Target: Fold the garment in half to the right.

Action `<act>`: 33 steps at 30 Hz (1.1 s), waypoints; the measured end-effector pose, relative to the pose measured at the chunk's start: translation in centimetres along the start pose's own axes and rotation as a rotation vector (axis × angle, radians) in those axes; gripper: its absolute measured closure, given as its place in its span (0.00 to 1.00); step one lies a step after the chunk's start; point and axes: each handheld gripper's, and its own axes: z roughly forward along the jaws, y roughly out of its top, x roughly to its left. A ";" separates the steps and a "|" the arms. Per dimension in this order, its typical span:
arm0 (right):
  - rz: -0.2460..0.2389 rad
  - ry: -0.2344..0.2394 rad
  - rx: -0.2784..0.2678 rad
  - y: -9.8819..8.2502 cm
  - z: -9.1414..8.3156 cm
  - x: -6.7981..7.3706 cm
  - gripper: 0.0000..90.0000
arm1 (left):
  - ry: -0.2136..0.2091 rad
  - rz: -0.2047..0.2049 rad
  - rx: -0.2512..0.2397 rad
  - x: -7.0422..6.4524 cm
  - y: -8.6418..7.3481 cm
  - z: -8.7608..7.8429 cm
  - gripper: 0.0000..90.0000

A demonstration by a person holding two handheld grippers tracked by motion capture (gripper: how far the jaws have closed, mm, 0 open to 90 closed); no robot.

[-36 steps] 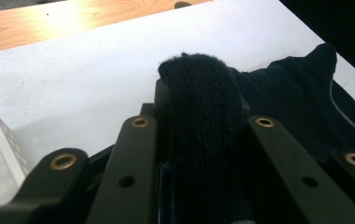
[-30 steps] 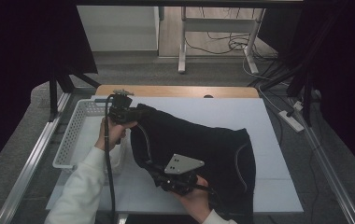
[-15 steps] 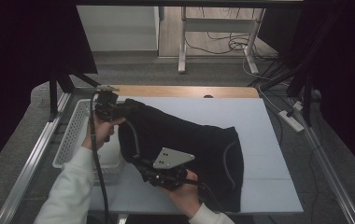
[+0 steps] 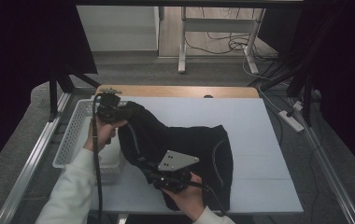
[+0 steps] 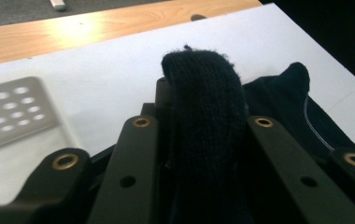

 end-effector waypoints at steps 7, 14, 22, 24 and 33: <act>0.029 -0.035 0.021 -1.7 -1.7 -0.6 0.85 | -0.022 0.033 0.025 -2.2 0.6 2.6 0.83; 0.058 -0.085 0.048 -3.5 -4.1 -1.4 0.85 | -0.045 0.048 0.047 -3.9 0.9 4.8 0.82; 0.083 -0.112 0.059 -4.8 -5.5 -2.1 0.85 | -0.069 0.070 0.068 -6.0 1.3 7.2 0.82; 0.088 -0.121 0.068 -5.1 -5.9 -2.3 0.85 | -0.074 0.076 0.075 -6.4 1.4 7.8 0.82; 0.112 -0.153 0.077 -6.4 -7.4 -2.9 0.85 | -0.084 0.096 0.093 -8.0 1.8 9.5 0.82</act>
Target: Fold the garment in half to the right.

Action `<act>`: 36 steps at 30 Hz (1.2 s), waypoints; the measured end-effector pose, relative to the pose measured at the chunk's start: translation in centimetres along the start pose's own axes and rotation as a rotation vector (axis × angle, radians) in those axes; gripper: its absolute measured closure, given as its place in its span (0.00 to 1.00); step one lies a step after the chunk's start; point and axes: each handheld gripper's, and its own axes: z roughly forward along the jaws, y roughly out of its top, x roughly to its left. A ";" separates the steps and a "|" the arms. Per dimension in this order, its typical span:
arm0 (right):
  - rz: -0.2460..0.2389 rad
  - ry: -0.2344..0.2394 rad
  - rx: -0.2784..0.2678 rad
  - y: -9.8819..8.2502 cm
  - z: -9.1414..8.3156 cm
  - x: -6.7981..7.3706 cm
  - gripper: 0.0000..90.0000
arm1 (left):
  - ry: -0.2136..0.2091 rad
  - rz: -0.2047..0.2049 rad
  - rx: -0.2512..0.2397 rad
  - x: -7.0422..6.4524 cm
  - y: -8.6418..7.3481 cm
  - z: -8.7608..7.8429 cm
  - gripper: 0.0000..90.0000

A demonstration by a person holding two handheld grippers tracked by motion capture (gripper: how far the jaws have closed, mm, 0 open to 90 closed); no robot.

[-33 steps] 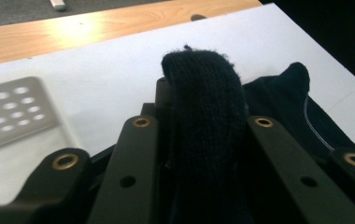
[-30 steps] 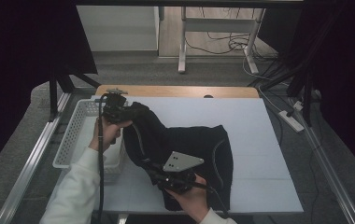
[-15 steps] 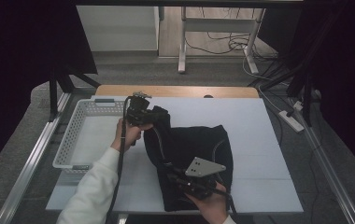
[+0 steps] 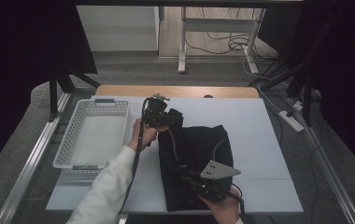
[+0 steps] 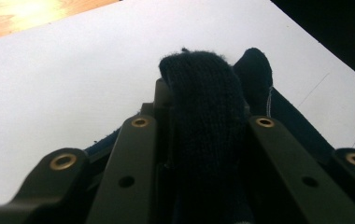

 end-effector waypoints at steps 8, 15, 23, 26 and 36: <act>0.018 -0.021 0.009 -0.9 -0.8 -0.8 0.85 | -0.012 0.005 0.002 -0.6 0.2 1.0 0.82; 0.026 -0.036 0.012 -1.4 -1.3 -1.2 0.85 | -0.024 0.016 0.005 -1.4 0.5 1.9 0.82; 0.043 -0.064 0.014 -2.1 -2.3 -1.7 0.85 | -0.035 0.037 0.013 -2.7 1.3 3.5 0.82; 0.044 -0.072 0.018 -2.4 -2.6 -1.7 0.85 | -0.039 0.042 0.019 -3.1 1.5 4.1 0.82; 0.101 -0.111 0.036 -4.1 -3.9 -2.7 0.84 | -0.049 0.069 0.052 -4.4 2.3 6.6 0.81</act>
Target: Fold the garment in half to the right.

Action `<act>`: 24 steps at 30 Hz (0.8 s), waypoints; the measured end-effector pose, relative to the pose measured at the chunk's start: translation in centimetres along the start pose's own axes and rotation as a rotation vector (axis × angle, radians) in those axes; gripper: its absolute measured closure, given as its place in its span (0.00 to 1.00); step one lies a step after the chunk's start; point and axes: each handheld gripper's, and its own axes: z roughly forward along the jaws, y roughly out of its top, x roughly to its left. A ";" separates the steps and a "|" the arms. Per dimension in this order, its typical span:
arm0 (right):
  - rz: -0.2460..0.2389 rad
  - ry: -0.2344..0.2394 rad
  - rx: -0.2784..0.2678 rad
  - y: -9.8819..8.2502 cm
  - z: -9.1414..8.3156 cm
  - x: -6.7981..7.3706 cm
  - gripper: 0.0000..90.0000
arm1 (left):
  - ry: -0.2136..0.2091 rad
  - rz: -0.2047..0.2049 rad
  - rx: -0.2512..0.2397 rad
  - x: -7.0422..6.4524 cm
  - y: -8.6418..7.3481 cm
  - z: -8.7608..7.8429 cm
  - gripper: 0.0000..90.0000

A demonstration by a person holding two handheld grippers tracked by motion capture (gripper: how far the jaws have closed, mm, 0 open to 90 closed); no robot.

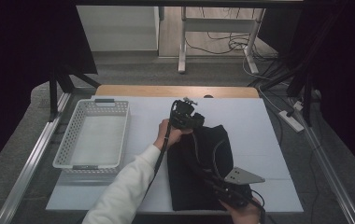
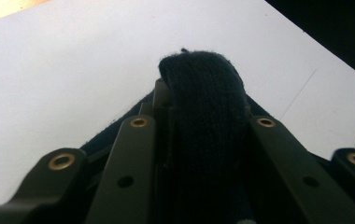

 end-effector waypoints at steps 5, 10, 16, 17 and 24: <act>0.019 -0.006 0.006 -0.3 -0.1 -0.1 0.82 | -0.003 0.001 0.010 -0.1 0.3 0.7 0.80; 0.038 -0.027 0.012 -0.7 -0.4 -0.6 0.82 | -0.001 0.004 0.022 -0.3 0.7 1.5 0.80; 0.038 -0.044 0.022 -0.9 -0.7 -0.8 0.82 | -0.005 0.003 0.031 -0.7 1.1 2.6 0.80; 0.041 -0.049 0.027 -1.1 -0.9 -0.9 0.81 | -0.005 0.003 0.033 -0.7 1.1 2.8 0.79; 0.069 -0.108 0.027 -1.4 -1.5 -1.4 0.52 | -0.025 0.031 -0.022 -1.0 1.2 2.2 0.42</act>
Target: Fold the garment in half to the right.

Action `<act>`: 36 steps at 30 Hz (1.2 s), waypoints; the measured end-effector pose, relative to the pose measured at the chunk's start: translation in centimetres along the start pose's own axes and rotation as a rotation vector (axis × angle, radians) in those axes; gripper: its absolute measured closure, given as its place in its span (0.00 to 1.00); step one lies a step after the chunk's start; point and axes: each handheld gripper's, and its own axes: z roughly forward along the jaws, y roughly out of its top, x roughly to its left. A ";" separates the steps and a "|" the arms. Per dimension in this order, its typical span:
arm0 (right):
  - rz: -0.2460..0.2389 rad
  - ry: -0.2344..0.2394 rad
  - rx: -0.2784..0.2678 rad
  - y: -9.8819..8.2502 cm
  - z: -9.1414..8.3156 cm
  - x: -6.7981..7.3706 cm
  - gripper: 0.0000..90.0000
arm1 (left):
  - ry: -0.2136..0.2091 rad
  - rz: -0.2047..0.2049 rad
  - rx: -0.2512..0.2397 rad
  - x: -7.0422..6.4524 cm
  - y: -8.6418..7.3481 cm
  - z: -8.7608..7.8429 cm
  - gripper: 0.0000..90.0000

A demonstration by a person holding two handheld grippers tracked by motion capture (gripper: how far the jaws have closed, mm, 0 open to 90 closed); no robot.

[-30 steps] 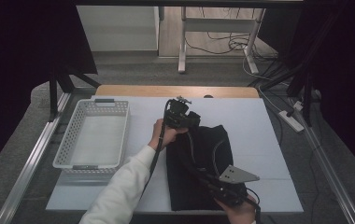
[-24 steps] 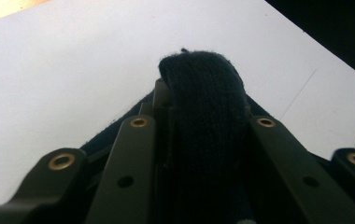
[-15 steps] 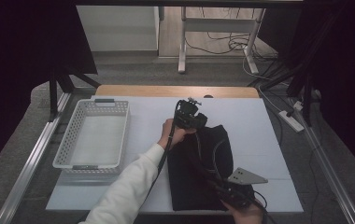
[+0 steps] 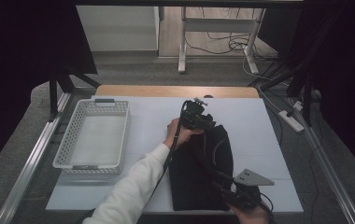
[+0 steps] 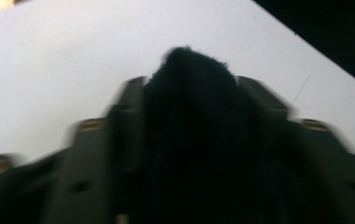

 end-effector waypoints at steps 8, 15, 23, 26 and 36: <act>0.002 -0.024 -0.056 1.6 -1.3 -0.6 0.41 | 0.053 0.040 -0.072 0.2 -0.8 -3.7 0.32; 0.000 0.009 -0.011 3.0 0.4 -1.1 0.44 | 0.053 0.047 -0.101 0.4 -3.0 -6.1 0.32; -0.011 -0.009 0.059 4.1 4.2 -3.2 0.62 | 0.068 0.053 -0.103 0.7 -6.0 -7.8 0.31; -0.031 -0.032 0.093 4.1 5.0 -3.9 0.86 | 0.073 0.054 -0.102 0.8 -7.0 -8.4 0.31; 0.013 -0.076 0.141 1.1 2.5 -6.5 0.91 | 0.087 0.038 -0.085 1.1 -8.9 -9.1 0.31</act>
